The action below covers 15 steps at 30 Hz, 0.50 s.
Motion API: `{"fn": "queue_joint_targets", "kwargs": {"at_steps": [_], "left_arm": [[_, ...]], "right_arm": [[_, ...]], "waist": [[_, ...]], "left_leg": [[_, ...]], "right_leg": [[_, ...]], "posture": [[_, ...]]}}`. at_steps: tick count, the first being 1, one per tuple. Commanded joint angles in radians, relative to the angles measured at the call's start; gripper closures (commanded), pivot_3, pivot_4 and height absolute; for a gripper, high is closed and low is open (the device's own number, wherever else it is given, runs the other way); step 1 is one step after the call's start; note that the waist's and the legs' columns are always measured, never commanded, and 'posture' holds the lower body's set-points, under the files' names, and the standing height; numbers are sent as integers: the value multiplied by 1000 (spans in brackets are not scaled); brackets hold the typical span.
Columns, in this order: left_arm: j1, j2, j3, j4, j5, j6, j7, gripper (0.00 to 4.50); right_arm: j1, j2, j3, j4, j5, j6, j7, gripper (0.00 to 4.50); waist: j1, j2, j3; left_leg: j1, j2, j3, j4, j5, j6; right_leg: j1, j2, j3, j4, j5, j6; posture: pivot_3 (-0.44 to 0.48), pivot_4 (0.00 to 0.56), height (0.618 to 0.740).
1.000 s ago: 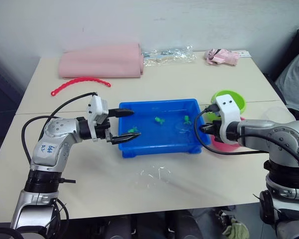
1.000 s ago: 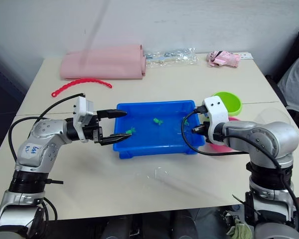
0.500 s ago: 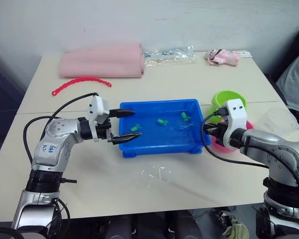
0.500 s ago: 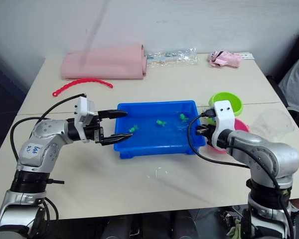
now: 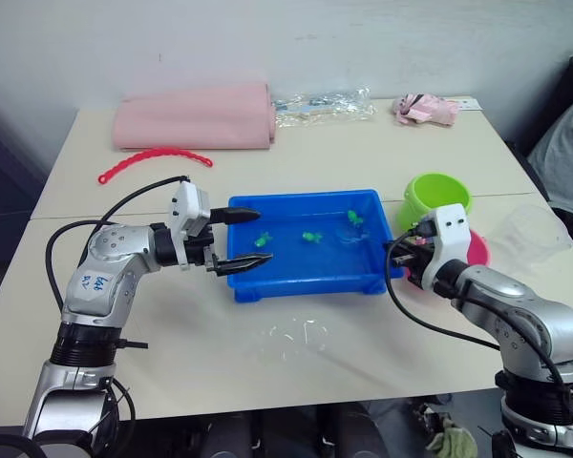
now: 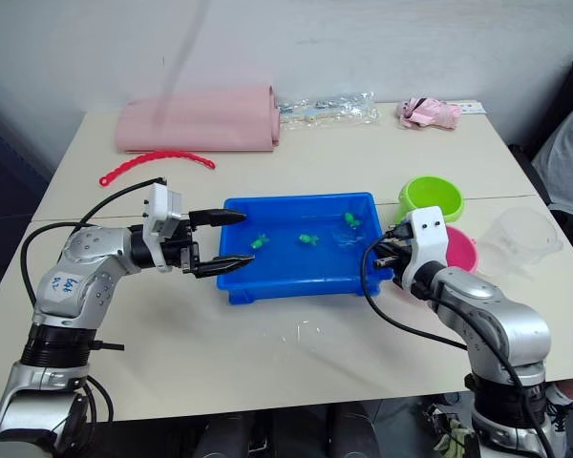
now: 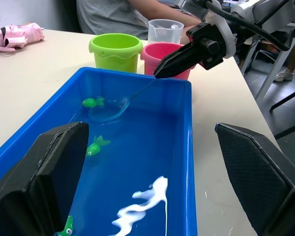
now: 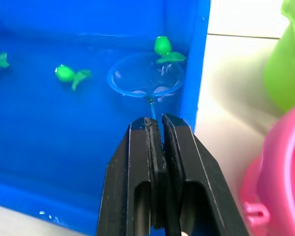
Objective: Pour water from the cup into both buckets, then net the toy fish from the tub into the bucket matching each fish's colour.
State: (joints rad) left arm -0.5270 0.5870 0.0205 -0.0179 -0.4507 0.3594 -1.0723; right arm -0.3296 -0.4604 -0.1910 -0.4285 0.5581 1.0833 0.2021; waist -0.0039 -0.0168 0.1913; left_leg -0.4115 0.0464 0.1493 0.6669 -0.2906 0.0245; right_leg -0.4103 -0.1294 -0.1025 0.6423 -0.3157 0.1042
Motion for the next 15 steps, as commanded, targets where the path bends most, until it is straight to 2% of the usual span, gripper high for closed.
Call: {"fn": "queue_joint_targets", "kwargs": {"at_steps": [1,8,15], "left_arm": [[-13,-6,9,-4,-11,-11,0,23],[-7,-9,11,-11,-11,-11,3,23],[3,-7,16,-19,-13,-9,5,23]], "right_arm": [[-6,17,6,-2,-29,-51,-8,4500],[-18,54,19,28,-68,-121,-13,4500],[30,74,-4,3,-74,-208,12,4500]], "waist": [[0,0,0],[0,0,0],[0,0,0]], "left_leg": [[0,0,0,0,0,0],[0,0,0,0,0,0],[0,0,0,0,0,0]], "right_leg": [[0,0,0,0,0,0],[0,0,0,0,0,0],[0,0,0,0,0,0]], "posture": [[0,150,740],[0,150,740],[0,150,740]]}}
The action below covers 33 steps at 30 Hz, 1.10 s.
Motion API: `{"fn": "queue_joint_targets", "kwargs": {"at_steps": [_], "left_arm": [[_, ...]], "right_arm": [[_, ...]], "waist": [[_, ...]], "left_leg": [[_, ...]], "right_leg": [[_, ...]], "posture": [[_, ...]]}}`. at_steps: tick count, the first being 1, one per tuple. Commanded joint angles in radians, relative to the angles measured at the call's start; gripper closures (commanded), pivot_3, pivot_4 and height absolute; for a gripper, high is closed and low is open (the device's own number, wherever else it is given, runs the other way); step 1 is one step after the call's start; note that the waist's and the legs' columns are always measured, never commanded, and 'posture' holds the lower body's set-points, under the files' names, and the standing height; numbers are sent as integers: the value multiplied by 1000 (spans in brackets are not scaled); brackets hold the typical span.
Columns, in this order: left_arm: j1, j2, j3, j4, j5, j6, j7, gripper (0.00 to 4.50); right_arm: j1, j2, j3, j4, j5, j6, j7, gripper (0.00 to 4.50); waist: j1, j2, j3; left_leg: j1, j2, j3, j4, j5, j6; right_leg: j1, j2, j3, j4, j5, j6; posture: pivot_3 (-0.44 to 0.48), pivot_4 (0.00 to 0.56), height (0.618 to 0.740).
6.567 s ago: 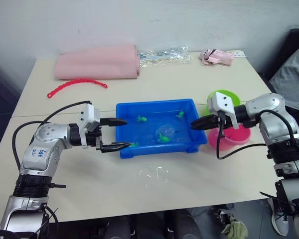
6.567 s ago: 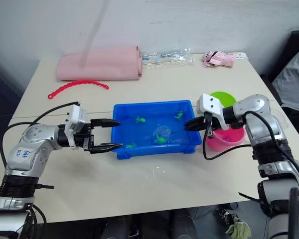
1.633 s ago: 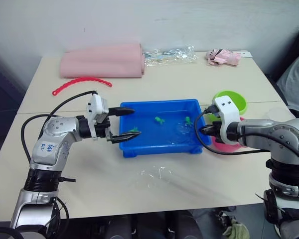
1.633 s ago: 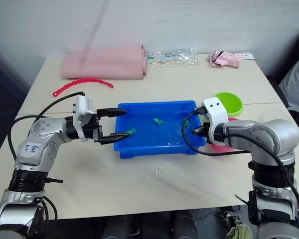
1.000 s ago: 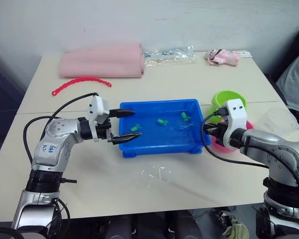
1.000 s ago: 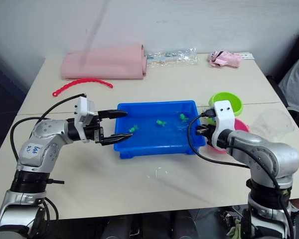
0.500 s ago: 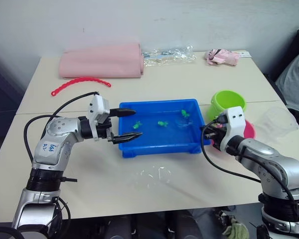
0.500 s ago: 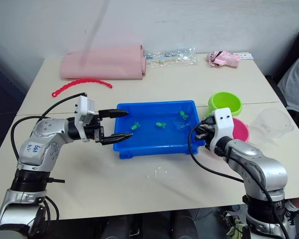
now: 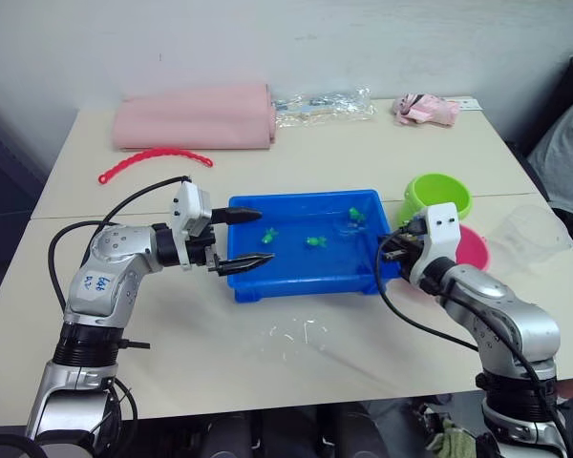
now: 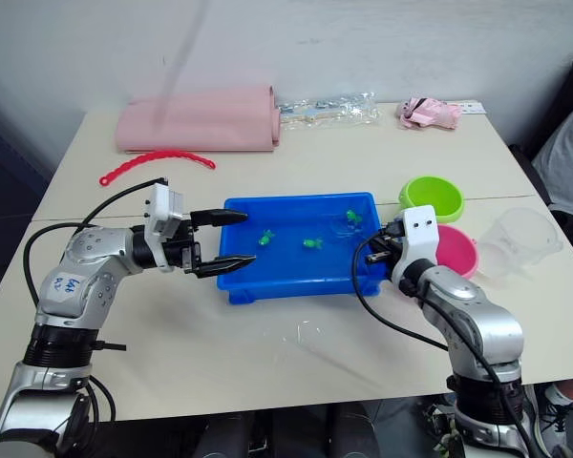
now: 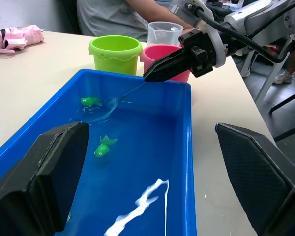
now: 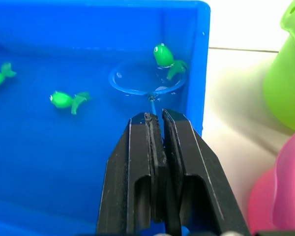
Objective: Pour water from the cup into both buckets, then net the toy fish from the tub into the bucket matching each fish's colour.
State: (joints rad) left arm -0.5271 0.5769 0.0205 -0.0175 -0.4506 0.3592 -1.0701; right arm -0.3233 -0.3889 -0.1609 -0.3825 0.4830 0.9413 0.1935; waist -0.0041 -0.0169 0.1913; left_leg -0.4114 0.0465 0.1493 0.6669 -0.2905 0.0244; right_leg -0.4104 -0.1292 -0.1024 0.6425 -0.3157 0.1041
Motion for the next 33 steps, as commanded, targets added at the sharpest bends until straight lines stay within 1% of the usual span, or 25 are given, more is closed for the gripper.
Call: {"fn": "queue_joint_targets", "kwargs": {"at_steps": [1,11,14,16,20,23,28,33], "left_arm": [[5,3,17,-19,-13,-10,2,23],[10,7,18,-16,-14,-16,-8,23],[4,6,18,-12,-15,-15,-10,23],[-2,4,22,-10,-23,-8,-11,23],[-33,-12,38,-11,-56,21,2,23],[-83,-41,59,-17,-105,75,37,23],[-133,-66,42,-31,-115,138,77,23],[-167,-66,-2,-29,-68,159,104,23]], "right_arm": [[33,4,-37,-54,10,-71,29,4500],[146,-48,-52,-143,14,-148,110,4500],[209,-68,-71,-180,18,-220,168,4500],[248,-59,-100,-209,43,-272,203,4500],[311,-76,-170,-269,112,-303,251,4500],[336,-122,-246,-295,158,-324,302,4500],[322,-204,-379,-226,180,-352,322,4500],[288,-305,-412,-106,91,-417,339,4500]], "waist": [[0,0,0],[1,0,0],[3,0,0],[3,0,0],[3,0,0],[6,0,0],[5,0,0],[3,0,0]], "left_leg": [[0,0,0,0,0,0],[0,0,0,0,0,0],[0,0,0,0,0,0],[0,0,0,0,0,0],[1,0,0,0,0,0],[2,0,-1,0,0,0],[5,-1,-1,0,0,1],[5,-1,-1,0,0,1]], "right_leg": [[0,0,0,0,0,0],[0,0,0,0,0,0],[0,0,0,0,0,0],[1,0,0,0,0,0],[1,0,0,0,0,0],[2,0,0,0,0,0],[6,0,0,-1,0,1],[6,0,0,-2,0,1]], "posture": [[0,150,740],[0,150,740],[0,150,740],[0,150,740],[0,150,740],[0,150,740],[0,150,740],[0,150,740]]}}
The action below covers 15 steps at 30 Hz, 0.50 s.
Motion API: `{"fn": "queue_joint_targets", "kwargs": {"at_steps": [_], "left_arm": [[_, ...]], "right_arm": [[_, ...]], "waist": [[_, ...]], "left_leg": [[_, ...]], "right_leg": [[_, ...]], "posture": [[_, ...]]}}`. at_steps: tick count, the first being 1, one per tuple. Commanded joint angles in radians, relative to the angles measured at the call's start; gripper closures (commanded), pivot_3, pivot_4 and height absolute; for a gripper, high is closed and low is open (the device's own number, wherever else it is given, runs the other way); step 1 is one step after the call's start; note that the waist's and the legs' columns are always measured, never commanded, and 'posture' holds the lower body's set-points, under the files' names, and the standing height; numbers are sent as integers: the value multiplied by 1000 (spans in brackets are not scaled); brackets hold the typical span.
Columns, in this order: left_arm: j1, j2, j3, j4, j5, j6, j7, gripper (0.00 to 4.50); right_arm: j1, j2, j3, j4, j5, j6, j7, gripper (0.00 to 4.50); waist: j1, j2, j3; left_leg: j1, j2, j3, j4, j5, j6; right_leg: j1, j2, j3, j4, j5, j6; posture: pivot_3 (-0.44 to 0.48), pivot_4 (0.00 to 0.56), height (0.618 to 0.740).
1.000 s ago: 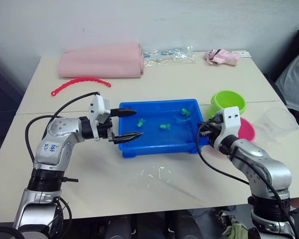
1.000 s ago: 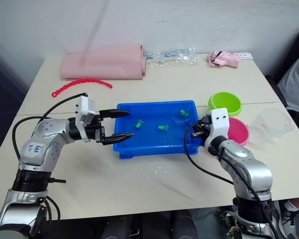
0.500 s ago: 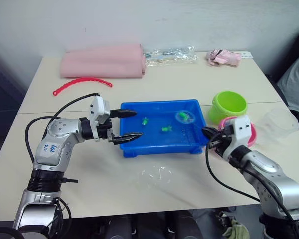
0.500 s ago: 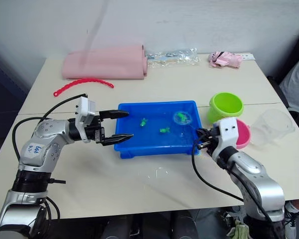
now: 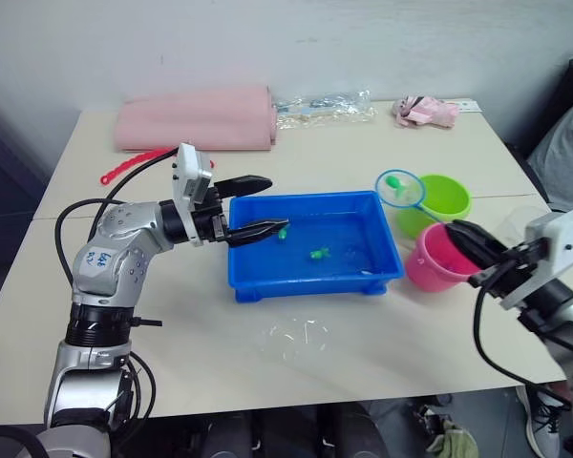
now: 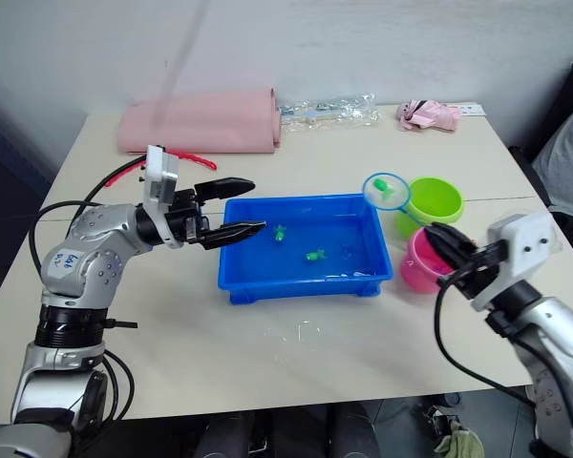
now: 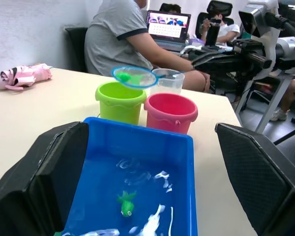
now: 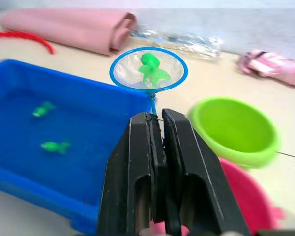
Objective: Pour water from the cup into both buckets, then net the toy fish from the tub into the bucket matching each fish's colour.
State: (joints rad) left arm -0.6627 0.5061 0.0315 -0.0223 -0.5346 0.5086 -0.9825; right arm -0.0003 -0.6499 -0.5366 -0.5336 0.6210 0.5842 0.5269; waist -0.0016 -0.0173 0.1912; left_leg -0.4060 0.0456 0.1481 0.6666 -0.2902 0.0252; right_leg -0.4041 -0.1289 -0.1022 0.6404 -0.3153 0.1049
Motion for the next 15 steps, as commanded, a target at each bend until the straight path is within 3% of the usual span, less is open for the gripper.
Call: {"fn": "queue_joint_targets", "kwargs": {"at_steps": [1,15], "left_arm": [[-38,3,-15,-22,16,17,25,23],[-35,-21,-15,-62,2,53,69,23]], "right_arm": [[-52,-59,-35,77,-73,-77,-4,4500],[-206,-248,228,469,-564,-440,-52,4500]], "waist": [[0,0,0],[-1,0,0]], "left_leg": [[0,0,0,0,0,0],[0,0,1,1,0,-1]], "right_leg": [[0,0,0,-2,0,0],[0,0,0,-3,0,0]], "posture": [[0,150,740],[0,150,740]]}}
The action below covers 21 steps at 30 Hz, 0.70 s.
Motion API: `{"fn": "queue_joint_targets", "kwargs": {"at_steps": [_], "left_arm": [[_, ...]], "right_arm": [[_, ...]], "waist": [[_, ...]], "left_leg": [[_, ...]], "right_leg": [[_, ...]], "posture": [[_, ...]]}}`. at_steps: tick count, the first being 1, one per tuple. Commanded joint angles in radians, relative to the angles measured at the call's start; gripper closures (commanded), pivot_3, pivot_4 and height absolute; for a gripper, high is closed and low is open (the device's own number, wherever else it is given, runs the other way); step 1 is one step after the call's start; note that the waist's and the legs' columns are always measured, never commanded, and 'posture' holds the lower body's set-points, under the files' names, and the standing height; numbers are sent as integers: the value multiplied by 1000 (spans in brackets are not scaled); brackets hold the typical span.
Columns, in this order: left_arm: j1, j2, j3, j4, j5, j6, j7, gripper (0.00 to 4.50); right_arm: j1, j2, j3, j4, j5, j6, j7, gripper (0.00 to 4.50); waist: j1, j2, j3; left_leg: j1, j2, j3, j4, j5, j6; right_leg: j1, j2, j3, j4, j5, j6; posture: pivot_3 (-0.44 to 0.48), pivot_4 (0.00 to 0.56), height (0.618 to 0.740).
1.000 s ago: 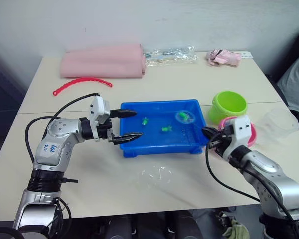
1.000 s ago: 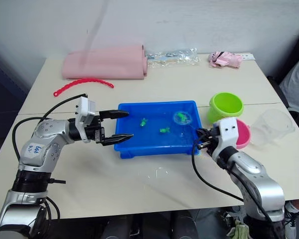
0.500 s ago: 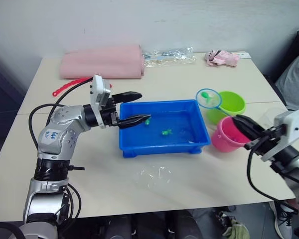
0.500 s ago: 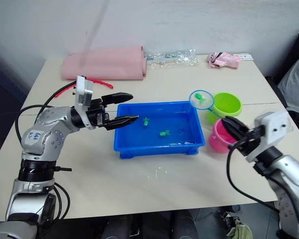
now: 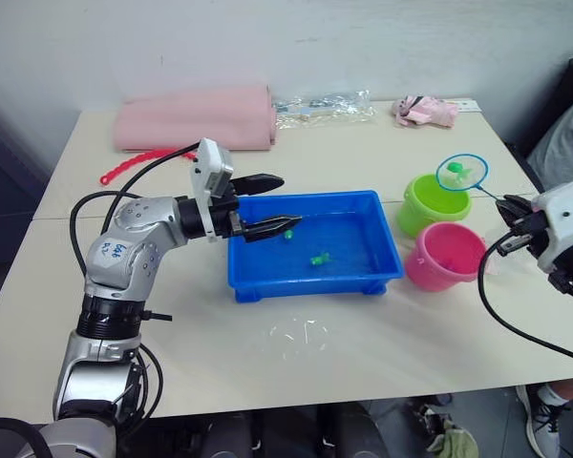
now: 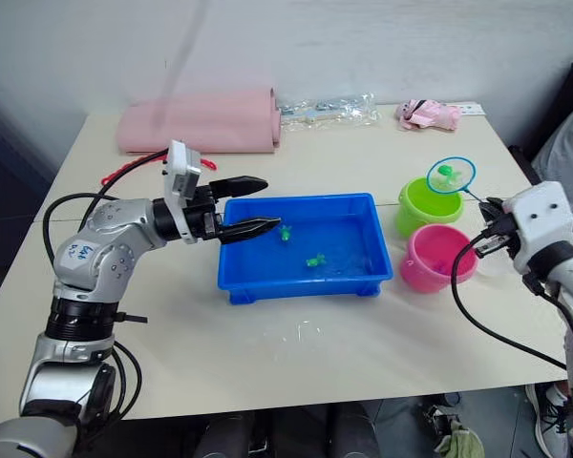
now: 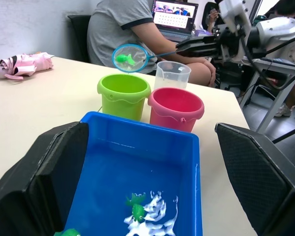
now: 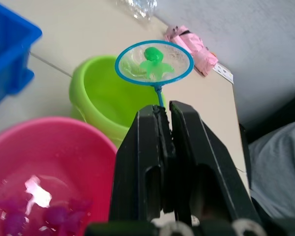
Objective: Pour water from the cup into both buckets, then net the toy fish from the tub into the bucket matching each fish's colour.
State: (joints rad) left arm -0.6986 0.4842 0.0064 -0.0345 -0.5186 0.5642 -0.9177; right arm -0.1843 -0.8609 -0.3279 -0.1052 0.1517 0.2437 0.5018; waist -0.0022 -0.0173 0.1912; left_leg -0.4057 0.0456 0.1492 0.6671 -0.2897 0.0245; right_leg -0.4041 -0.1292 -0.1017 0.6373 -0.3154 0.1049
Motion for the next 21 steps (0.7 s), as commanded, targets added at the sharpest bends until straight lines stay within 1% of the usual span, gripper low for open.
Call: {"fn": "queue_joint_targets", "kwargs": {"at_steps": [1,3,7,13,19,21], "left_arm": [[2,1,11,-51,-14,-2,5,23],[8,2,13,-56,-15,-3,5,23],[18,2,15,-65,-14,-4,8,23],[35,3,15,-79,-14,-5,13,23],[46,5,17,-85,-15,-7,14,23],[51,6,18,-89,-16,-6,13,23]], "right_arm": [[-28,-52,40,71,-138,-136,-37,4500],[-41,-85,74,127,-219,-210,-60,4500],[-76,-110,103,197,-288,-300,-80,4500],[-90,-136,138,257,-357,-411,-73,4500],[-91,-230,193,322,-516,-571,-136,4500],[-93,-242,196,340,-535,-608,-157,4500]], "waist": [[0,0,0],[0,0,0],[0,0,0],[0,0,0],[0,0,0],[-1,0,0]], "left_leg": [[0,0,0,0,0,0],[0,0,0,0,0,0],[0,0,0,0,0,-1],[0,0,0,0,1,-1],[0,0,0,1,1,-1],[0,0,0,1,1,-1]], "right_leg": [[0,0,0,0,0,0],[0,0,0,0,0,0],[0,0,0,0,0,0],[0,0,0,0,0,0],[0,0,0,0,0,0],[0,0,0,0,0,0]], "posture": [[0,150,740],[0,150,740],[0,150,740],[0,150,740],[0,150,740],[0,150,740]]}}
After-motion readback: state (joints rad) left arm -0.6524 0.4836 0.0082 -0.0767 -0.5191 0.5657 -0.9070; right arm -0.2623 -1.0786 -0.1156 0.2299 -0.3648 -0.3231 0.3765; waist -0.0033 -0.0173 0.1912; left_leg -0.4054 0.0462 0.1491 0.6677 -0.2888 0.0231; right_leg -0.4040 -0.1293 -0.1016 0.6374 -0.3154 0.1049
